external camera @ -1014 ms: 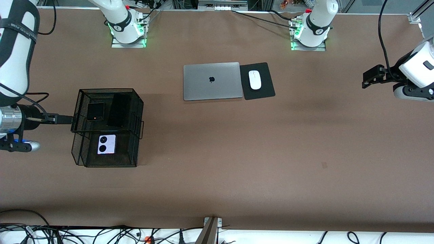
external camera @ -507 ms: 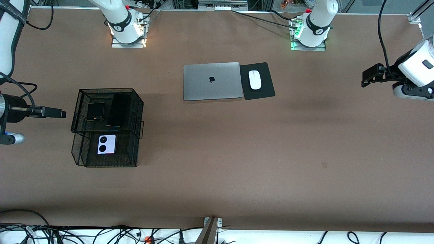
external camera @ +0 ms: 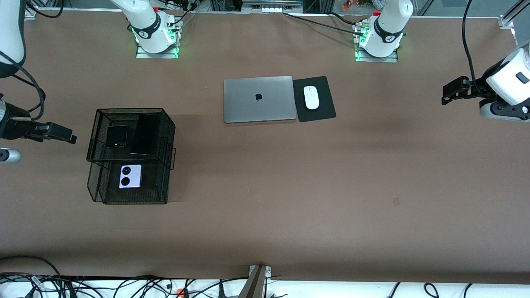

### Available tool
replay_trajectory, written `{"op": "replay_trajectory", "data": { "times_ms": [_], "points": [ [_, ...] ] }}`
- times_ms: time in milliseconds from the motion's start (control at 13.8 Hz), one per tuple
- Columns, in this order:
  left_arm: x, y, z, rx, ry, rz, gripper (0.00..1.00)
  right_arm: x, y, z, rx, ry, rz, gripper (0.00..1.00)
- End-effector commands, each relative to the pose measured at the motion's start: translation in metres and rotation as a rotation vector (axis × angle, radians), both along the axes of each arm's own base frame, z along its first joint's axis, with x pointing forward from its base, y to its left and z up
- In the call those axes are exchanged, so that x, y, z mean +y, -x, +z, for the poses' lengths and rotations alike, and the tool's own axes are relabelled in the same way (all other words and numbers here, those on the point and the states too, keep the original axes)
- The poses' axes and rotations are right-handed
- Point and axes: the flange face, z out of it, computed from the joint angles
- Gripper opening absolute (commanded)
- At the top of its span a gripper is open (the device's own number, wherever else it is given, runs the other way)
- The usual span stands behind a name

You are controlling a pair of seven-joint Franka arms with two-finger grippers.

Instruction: Place phones with both arms

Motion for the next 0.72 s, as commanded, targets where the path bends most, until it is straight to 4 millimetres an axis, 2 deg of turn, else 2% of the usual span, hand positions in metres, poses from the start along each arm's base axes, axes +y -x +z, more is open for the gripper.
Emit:
{"op": "replay_trajectory", "data": {
  "times_ms": [0, 507, 652],
  "points": [
    [-0.0001, 0.0030, 0.0071, 0.005, 0.019, 0.001, 1.00, 0.0159, 0.0160, 0.0031, -0.022, 0.062, 0.034, 0.99],
    [0.0027, 0.0033, 0.0079, 0.003, 0.010, 0.003, 1.00, 0.0138, 0.0114, 0.0024, -0.020, 0.051, -0.036, 1.00],
    [0.0043, 0.0032, 0.0086, 0.002, 0.010, 0.006, 1.00, 0.0156, 0.0114, 0.0079, -0.031, 0.032, -0.041, 1.00]
  ]
}}
